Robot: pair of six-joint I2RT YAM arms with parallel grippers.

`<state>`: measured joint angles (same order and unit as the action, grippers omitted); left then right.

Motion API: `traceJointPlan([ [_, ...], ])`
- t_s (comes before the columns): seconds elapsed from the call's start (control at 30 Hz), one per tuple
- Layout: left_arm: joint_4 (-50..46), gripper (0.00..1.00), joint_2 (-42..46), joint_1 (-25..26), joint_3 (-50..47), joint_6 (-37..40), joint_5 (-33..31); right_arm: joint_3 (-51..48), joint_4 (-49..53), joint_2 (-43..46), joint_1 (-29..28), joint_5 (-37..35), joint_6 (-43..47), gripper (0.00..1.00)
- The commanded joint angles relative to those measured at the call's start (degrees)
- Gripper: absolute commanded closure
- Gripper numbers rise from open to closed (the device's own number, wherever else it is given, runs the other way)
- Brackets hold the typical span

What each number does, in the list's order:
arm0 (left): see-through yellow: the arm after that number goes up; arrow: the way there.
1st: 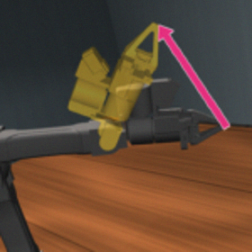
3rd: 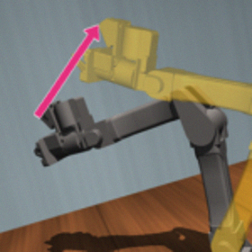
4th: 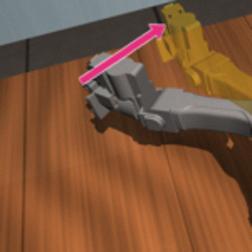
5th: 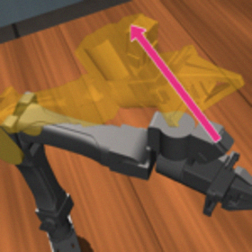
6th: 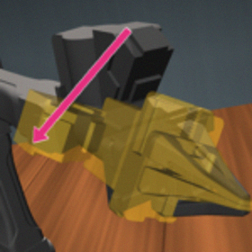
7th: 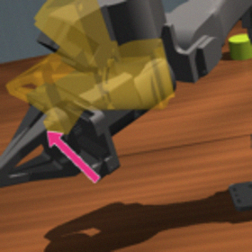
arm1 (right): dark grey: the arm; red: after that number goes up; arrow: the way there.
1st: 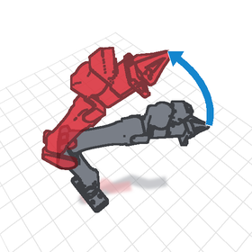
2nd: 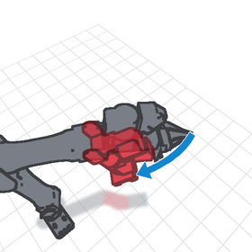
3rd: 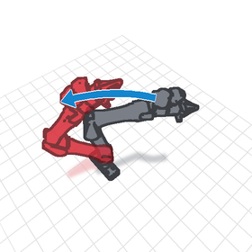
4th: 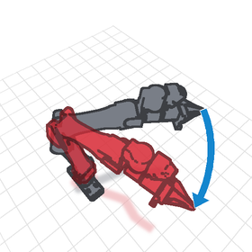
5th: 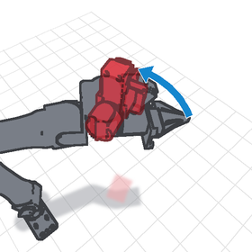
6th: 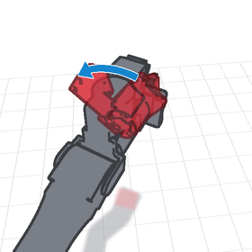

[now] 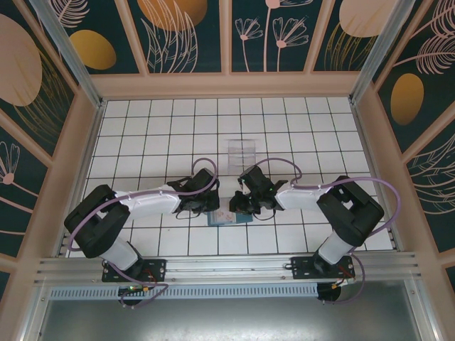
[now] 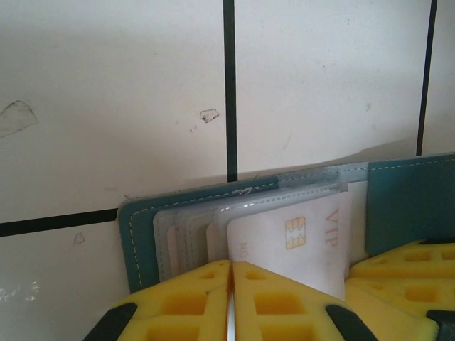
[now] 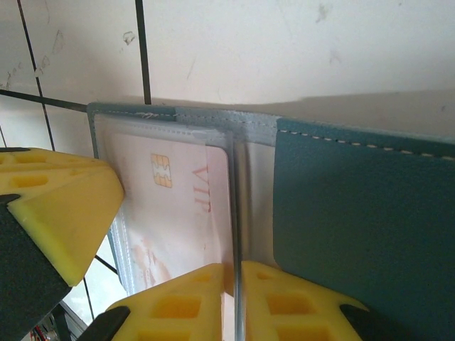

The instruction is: Take the credit cards out of the card holder

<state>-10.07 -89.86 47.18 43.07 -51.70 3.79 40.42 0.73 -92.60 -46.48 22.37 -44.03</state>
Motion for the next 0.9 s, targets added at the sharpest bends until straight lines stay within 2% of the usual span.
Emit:
traceJointPlan([
  [0.0,-7.7,0.86,0.8,0.0,1.0,1.4,-4.5,-1.1,3.8,0.3,0.2,-3.7,-0.5,0.90],
  [0.27,-10.4,0.80,4.1,0.0,2.6,1.5,-5.7,-0.9,4.6,1.8,0.2,-4.0,-0.9,0.94],
  [0.43,-10.2,0.79,4.7,0.0,3.2,1.5,-4.1,-0.2,5.3,2.8,0.1,-4.1,-0.8,0.94],
  [0.53,-8.6,0.77,5.3,0.0,3.1,1.2,-2.2,0.3,5.9,3.5,0.2,-4.3,-0.8,0.88],
  [0.87,-5.8,0.74,4.6,0.0,2.2,0.9,1.1,0.2,4.9,4.9,0.2,-3.6,-1.5,0.80],
])
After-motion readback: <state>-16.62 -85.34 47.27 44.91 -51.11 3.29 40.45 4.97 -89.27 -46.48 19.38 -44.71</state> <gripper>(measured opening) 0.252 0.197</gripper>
